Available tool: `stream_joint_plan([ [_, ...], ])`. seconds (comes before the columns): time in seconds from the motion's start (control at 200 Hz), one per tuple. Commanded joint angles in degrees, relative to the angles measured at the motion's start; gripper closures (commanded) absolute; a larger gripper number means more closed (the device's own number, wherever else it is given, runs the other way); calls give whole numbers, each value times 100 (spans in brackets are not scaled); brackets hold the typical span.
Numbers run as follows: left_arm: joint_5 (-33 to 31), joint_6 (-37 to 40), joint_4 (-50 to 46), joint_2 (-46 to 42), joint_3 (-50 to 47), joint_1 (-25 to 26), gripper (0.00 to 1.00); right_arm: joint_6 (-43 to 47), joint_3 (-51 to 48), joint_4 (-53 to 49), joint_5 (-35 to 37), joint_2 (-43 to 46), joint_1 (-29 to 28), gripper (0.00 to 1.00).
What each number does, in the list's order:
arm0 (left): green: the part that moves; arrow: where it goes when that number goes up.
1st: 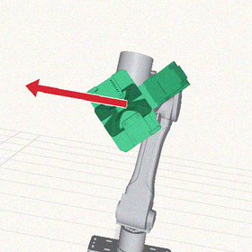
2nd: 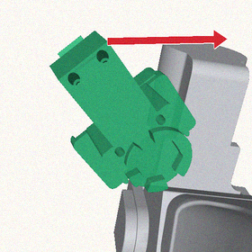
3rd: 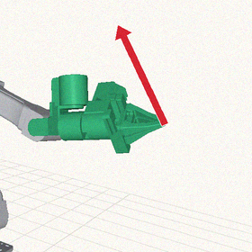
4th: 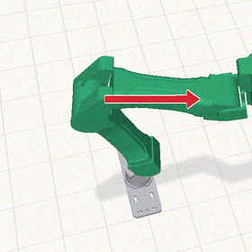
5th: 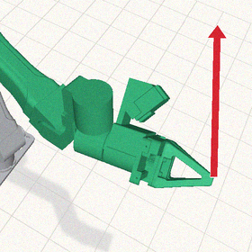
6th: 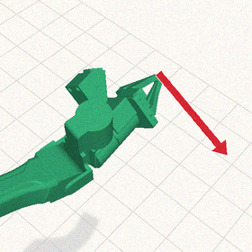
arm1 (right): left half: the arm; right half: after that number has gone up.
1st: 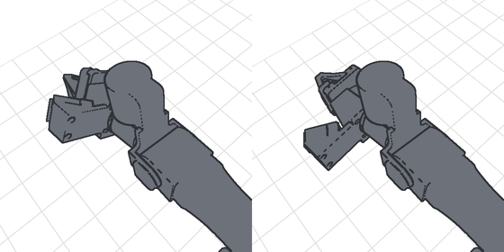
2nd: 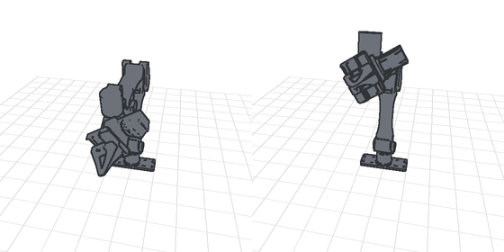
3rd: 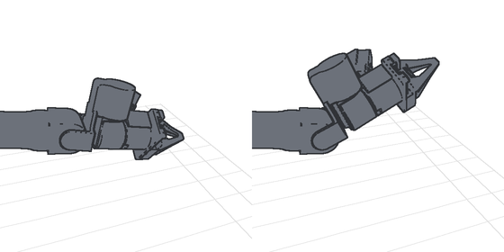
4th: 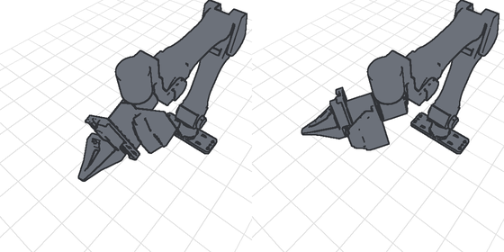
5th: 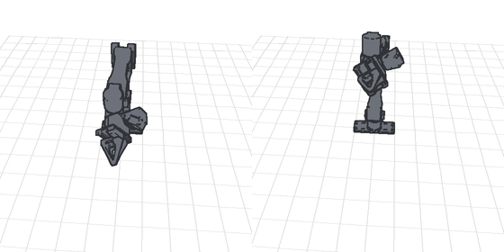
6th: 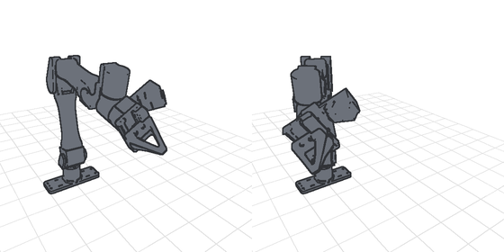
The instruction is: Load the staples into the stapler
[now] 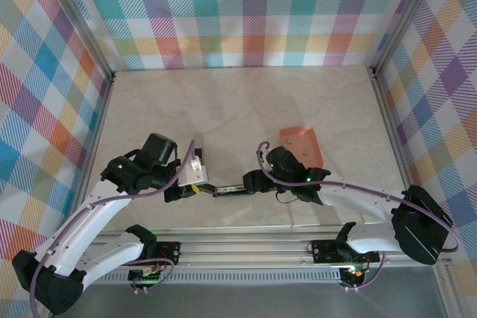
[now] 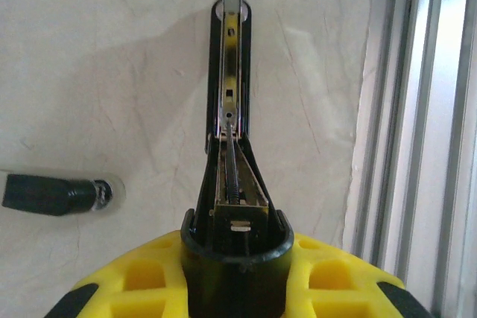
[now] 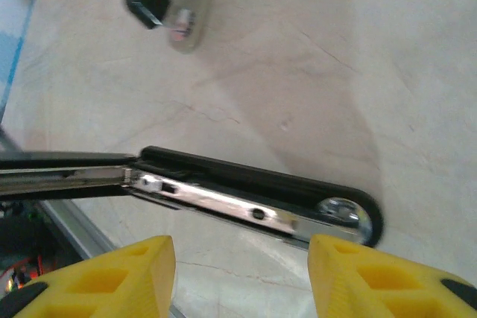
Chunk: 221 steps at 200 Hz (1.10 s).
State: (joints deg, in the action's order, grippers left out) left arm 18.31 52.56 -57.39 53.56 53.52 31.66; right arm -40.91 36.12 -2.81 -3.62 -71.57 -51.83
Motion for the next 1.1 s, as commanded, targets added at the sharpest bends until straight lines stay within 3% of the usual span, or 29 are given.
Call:
stream_joint_plan([
  [0.0,-564,212,-464,158,333,308,87,-1307,-182,-207,188,10,6,50],
  [0.21,-831,142,-558,618,565,588,87,-1459,-259,-296,-70,-316,92,50],
  [0.74,-1145,-1,-726,1428,1037,855,90,-1808,-730,1582,-1189,-1003,171,60],
  [1.1,-758,-202,-373,1835,1249,1001,90,-1832,-804,1940,-1359,-1418,226,70],
])
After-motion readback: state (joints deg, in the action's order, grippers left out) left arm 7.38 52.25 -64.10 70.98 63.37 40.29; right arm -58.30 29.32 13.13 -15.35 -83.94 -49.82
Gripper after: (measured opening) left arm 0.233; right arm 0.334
